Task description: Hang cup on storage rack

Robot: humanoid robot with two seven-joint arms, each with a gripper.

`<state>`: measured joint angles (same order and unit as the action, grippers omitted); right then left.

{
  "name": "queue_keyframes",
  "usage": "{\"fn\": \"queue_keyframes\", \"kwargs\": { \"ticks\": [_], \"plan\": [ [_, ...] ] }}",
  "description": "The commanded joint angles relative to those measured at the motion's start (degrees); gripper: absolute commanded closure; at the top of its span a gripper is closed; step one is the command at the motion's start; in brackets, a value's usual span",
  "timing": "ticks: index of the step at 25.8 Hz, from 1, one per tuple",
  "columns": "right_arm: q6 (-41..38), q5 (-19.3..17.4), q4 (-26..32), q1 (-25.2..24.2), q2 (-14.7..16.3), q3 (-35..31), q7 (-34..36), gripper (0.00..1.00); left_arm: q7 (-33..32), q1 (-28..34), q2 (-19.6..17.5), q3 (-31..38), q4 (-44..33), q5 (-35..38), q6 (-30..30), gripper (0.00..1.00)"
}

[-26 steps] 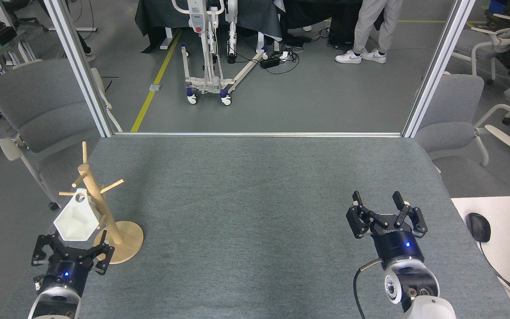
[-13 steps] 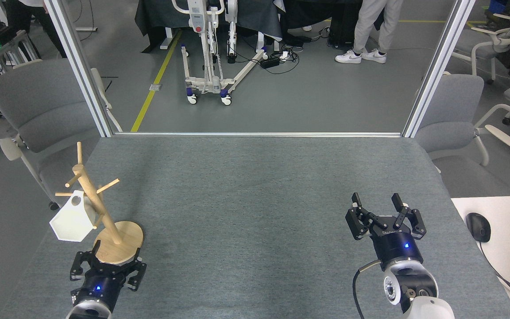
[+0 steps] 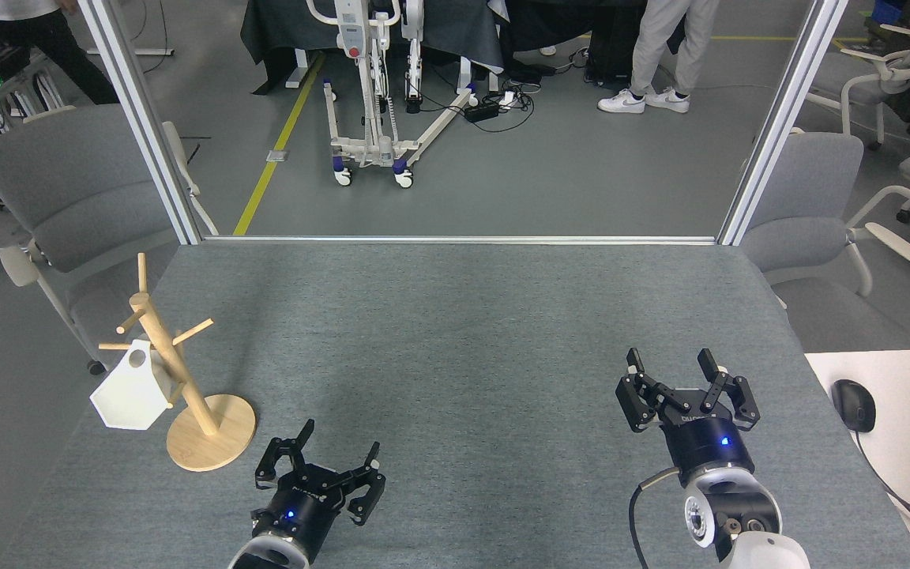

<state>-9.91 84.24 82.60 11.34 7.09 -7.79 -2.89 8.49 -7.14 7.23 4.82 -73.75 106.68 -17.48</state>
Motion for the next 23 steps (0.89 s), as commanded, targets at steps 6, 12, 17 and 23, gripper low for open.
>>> {"fn": "queue_keyframes", "kwargs": {
  "ticks": [6, 12, 17, 23],
  "plan": [
    [0.0, 0.8, 0.2, -2.7, -0.1, 3.5, -0.2, 0.00, -1.9, -7.4, 0.7, -15.0, 0.8, -5.2, 11.9, 0.02],
    [0.1, 0.8, 0.2, -3.7, -0.4, 3.7, -0.2, 0.00, -3.9, -11.7, 0.7, -18.4, 0.3, -13.0, 17.2, 0.02],
    [0.0, 0.5, -0.4, -2.9, -0.4, 3.6, -0.2, 0.00, -4.7, -8.9, 0.7, -14.3, -0.8, -19.5, 17.3, 0.01],
    [-0.1, 0.5, -0.3, -3.4, -0.3, 3.4, 0.3, 0.00, -4.6, -4.9, 0.3, -11.6, -5.8, -19.7, 17.3, 0.01]
  ]
}}
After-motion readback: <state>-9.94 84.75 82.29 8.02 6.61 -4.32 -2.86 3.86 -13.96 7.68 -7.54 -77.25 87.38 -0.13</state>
